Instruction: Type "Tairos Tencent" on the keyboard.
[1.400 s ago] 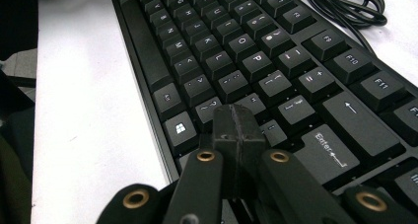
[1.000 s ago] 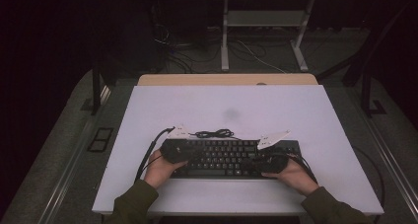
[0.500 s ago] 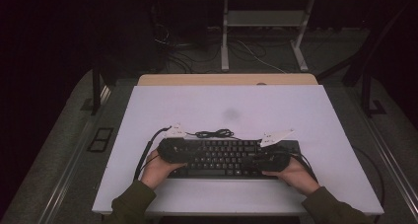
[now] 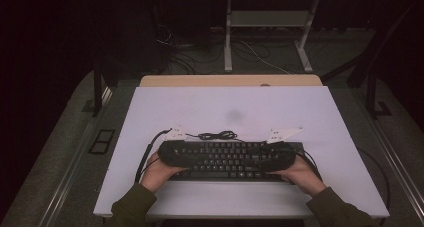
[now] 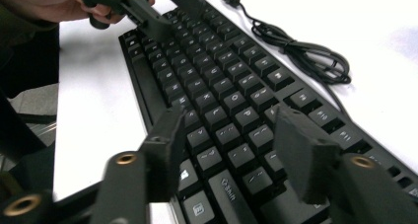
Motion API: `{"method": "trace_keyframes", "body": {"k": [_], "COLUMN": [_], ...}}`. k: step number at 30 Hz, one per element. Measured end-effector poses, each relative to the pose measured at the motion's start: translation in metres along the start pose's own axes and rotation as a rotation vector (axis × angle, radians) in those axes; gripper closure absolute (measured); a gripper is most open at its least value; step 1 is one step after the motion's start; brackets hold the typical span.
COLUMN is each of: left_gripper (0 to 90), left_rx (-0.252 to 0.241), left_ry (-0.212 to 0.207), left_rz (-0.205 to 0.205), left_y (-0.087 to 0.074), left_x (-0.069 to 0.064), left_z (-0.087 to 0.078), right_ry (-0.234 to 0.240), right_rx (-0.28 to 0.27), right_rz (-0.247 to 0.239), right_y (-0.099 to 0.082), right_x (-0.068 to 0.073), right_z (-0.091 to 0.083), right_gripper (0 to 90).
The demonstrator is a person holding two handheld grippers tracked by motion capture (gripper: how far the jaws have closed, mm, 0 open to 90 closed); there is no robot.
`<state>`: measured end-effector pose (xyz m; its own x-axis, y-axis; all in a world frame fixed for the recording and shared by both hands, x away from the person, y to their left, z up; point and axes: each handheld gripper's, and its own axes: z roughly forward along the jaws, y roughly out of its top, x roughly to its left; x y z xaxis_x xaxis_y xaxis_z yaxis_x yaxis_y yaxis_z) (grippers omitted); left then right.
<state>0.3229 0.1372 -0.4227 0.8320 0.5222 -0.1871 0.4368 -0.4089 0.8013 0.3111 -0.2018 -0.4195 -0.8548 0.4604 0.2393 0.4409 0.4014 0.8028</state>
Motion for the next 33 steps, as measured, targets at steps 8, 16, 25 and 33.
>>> {"method": "trace_keyframes", "body": {"k": [8, 16, 25, 33], "left_gripper": [40.1, 41.2, 46.5, 62.3], "left_rx": [-0.006, -0.010, -0.013, 0.003], "left_ry": [0.007, 0.011, 0.022, 0.041], "left_rz": [0.003, -0.003, -0.008, -0.009], "left_y": [-0.001, -0.001, -0.006, -0.014], "left_x": [0.001, 0.002, 0.004, 0.007], "left_z": [-0.005, -0.007, -0.012, -0.021], "right_ry": [-0.027, -0.026, -0.012, -0.004], "right_rx": [-0.028, -0.035, -0.043, -0.032], "right_rz": [-0.005, -0.011, -0.018, -0.020], "right_y": [0.010, 0.021, 0.031, 0.030], "right_x": [-0.002, -0.003, -0.003, -0.003], "right_z": [0.003, 0.010, 0.020, 0.025], "right_gripper": [32.4, 30.1, 29.7, 29.5]}}
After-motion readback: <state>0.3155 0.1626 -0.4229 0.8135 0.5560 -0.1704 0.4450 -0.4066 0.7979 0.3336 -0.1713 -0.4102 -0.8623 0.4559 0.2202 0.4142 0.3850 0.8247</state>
